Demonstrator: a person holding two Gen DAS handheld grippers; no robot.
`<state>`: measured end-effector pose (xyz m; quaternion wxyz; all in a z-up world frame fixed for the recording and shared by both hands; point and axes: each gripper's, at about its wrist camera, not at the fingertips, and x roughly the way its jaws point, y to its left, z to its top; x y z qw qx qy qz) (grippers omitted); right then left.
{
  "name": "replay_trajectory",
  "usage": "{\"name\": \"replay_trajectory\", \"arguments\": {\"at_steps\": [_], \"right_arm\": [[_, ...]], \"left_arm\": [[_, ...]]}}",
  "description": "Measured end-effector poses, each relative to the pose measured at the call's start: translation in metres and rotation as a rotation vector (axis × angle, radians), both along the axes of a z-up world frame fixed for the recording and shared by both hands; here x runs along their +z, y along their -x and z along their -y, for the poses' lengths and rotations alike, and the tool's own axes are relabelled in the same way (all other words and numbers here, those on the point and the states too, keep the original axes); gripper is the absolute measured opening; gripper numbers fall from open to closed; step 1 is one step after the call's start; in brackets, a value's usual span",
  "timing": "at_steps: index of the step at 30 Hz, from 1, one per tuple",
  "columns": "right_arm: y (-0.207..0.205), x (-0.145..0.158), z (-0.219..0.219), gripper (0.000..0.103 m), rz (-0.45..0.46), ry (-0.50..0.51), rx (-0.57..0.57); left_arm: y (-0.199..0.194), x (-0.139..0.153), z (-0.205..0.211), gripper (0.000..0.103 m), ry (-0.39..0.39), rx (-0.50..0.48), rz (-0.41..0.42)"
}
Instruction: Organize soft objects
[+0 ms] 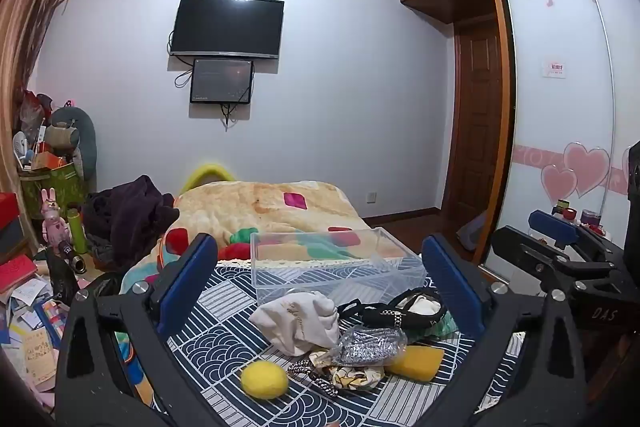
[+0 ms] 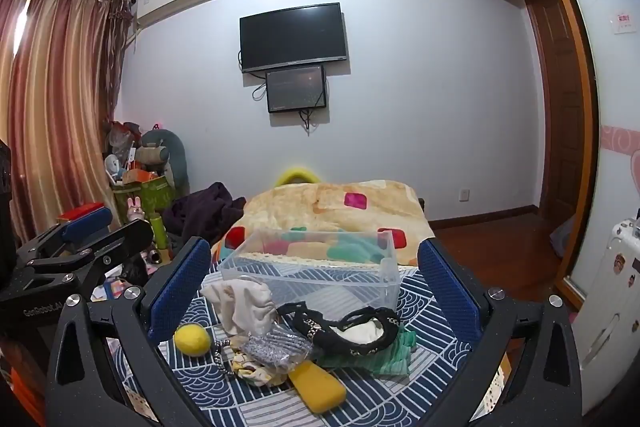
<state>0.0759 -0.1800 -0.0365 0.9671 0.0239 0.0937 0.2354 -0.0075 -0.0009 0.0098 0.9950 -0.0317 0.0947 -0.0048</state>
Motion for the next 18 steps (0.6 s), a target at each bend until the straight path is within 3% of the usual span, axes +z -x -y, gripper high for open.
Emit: {"name": "replay_trajectory", "arguments": {"at_steps": [18], "right_arm": [[-0.0002, 0.0022, 0.003, 0.103, -0.003, -0.004, 0.002]], "left_arm": [[-0.0016, 0.0025, 0.0018, 0.103, 0.007, 0.001, 0.001]]}}
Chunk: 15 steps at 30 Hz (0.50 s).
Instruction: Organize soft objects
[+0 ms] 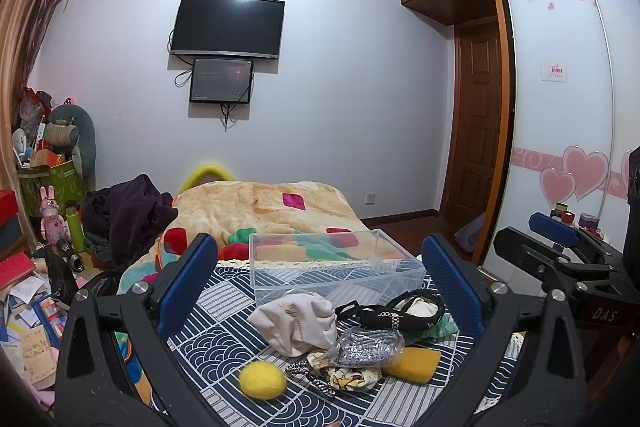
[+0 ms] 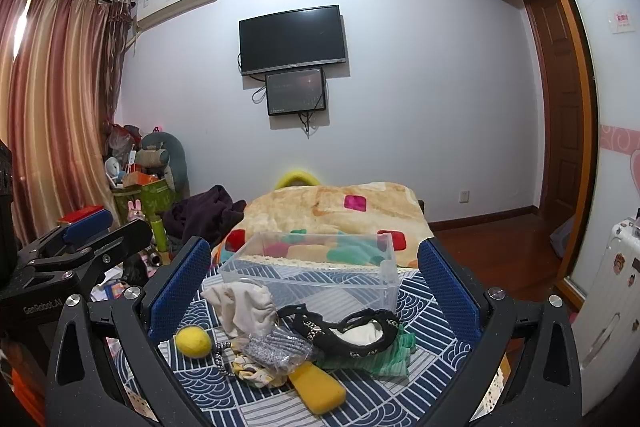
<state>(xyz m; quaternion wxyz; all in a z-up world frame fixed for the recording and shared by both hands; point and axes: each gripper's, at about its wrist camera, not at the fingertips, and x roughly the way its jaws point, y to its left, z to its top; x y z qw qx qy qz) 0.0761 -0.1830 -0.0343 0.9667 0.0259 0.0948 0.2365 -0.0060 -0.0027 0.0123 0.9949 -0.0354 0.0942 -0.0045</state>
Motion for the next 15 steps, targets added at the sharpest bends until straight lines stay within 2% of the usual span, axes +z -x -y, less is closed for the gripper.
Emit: {"name": "replay_trajectory", "arguments": {"at_steps": [15], "right_arm": [[0.001, 0.0014, 0.0013, 0.103, 0.001, -0.001, 0.0]], "left_arm": [[-0.0031, -0.0016, 0.0032, 0.103, 0.004, -0.001, -0.001]]}}
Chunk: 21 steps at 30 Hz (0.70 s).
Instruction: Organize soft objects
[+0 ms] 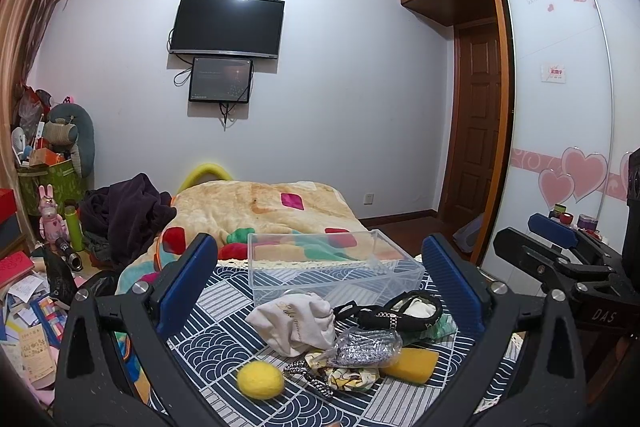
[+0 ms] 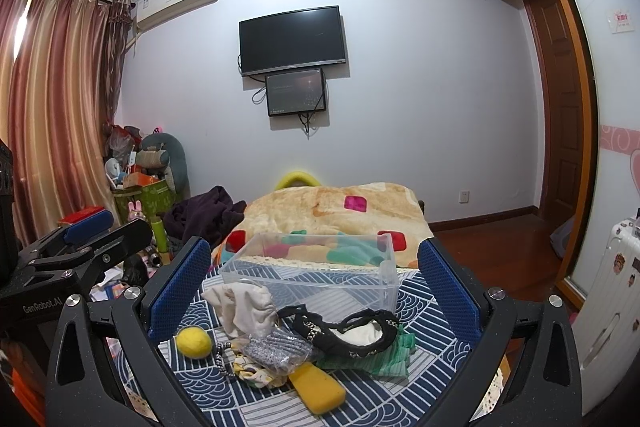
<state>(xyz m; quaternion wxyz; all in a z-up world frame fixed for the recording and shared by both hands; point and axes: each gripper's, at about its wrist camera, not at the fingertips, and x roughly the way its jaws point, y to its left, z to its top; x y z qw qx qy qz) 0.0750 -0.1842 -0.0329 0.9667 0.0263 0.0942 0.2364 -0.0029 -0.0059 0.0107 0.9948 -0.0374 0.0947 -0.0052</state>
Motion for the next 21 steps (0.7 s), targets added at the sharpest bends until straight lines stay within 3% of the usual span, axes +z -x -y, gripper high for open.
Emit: {"name": "replay_trajectory", "arguments": {"at_steps": [12, 21], "right_arm": [[0.0, 0.0, 0.002, 0.103, -0.005, -0.008, -0.004], [-0.008, -0.018, -0.007, 0.103, -0.049, 0.103, -0.01]], "left_arm": [[-0.004, -0.008, -0.006, 0.103, 0.015, 0.004, -0.033], [-0.02, -0.042, -0.021, 0.103, 0.046, -0.016, -0.178]]}}
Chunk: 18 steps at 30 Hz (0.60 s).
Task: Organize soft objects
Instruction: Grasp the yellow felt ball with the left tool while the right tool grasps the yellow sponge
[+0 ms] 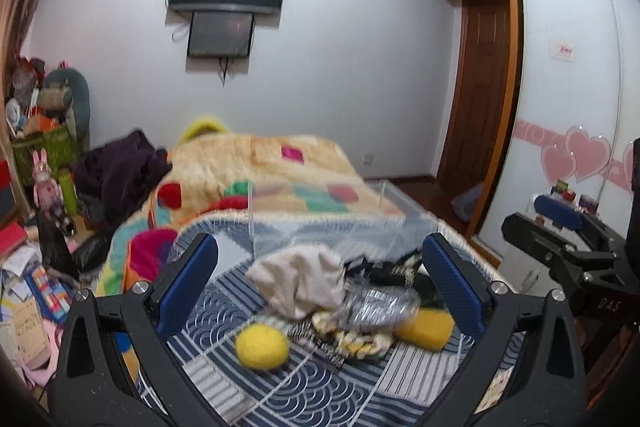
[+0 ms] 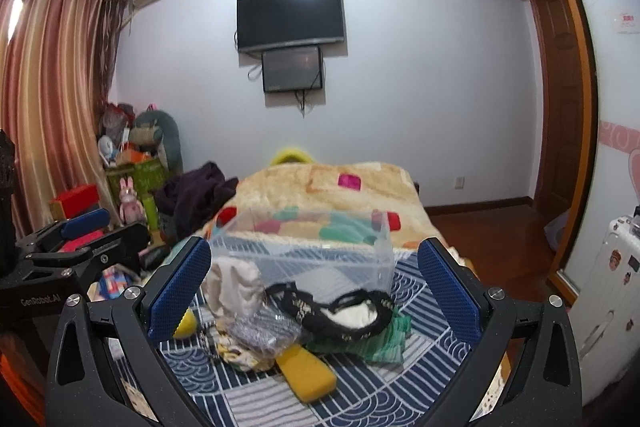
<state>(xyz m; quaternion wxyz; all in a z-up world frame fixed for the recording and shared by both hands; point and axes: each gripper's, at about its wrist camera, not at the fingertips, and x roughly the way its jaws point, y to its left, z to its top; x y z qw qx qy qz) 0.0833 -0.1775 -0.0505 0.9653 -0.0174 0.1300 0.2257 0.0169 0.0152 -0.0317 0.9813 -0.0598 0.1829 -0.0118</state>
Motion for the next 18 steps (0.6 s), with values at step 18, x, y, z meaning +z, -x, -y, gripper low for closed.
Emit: {"name": "replay_trajectory", "arguments": {"at_steps": [18], "right_arm": [[-0.035, -0.073, -0.005, 0.073, -0.235, 0.147, 0.048]], "left_arm": [[-0.032, -0.081, -0.023, 0.072, -0.018, 0.076, -0.285]]}}
